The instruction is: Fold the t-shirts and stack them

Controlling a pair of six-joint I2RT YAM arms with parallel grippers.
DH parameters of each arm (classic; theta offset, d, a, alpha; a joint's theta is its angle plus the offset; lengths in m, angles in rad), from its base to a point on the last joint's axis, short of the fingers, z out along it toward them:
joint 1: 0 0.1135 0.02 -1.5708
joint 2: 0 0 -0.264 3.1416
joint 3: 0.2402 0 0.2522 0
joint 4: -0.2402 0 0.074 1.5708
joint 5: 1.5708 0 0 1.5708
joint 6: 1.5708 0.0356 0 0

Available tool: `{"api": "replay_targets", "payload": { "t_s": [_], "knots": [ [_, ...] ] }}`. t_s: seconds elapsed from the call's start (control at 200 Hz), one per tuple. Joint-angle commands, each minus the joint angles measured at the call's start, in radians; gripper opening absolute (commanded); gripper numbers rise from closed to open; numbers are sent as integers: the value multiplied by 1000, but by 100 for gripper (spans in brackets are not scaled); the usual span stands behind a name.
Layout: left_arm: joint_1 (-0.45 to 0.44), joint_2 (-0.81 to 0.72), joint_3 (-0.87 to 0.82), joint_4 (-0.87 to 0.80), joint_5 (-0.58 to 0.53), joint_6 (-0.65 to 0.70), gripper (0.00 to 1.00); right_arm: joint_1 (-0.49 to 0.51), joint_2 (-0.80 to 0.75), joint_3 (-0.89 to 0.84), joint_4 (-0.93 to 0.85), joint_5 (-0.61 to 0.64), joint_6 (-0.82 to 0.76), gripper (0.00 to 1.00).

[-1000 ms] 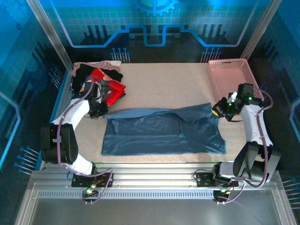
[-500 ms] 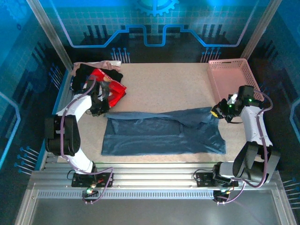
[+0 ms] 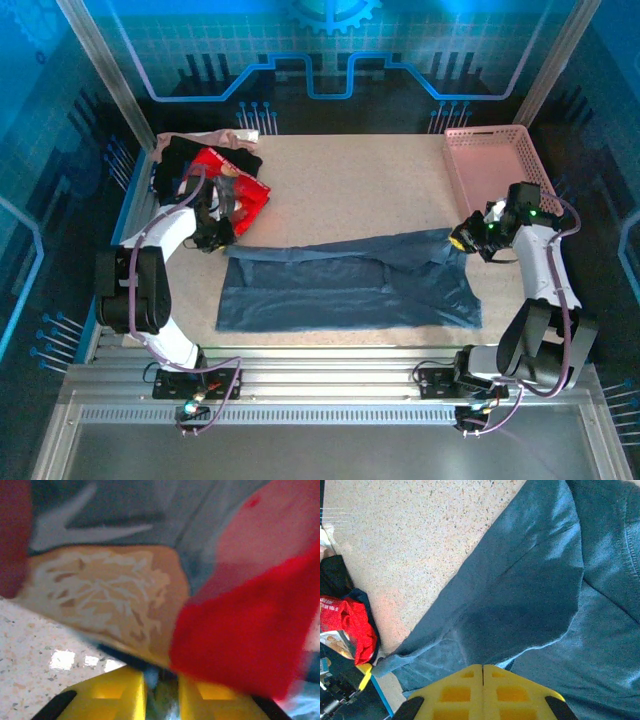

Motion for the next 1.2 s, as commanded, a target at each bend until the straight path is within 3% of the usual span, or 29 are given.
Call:
{"api": "replay_targets", "payload": {
  "t_s": [0.0,0.15,0.485,0.635,0.885,1.196],
  "knots": [
    [5,-13,13,14,-13,-30,48,-5,11,0,0,-30,-12,0],
    [16,-8,38,16,-58,-72,57,-4,13,-1,1,-33,-15,0],
    [24,58,121,50,-58,-87,63,-5,20,14,-5,-41,-32,0],
    [23,98,125,10,-117,-65,64,-4,30,21,-6,-50,-38,0],
    [18,204,106,69,-57,-182,65,-3,50,44,-2,-53,-36,0],
    [22,420,356,101,-14,-285,64,3,63,64,-3,-51,-35,0]
  ]
}}
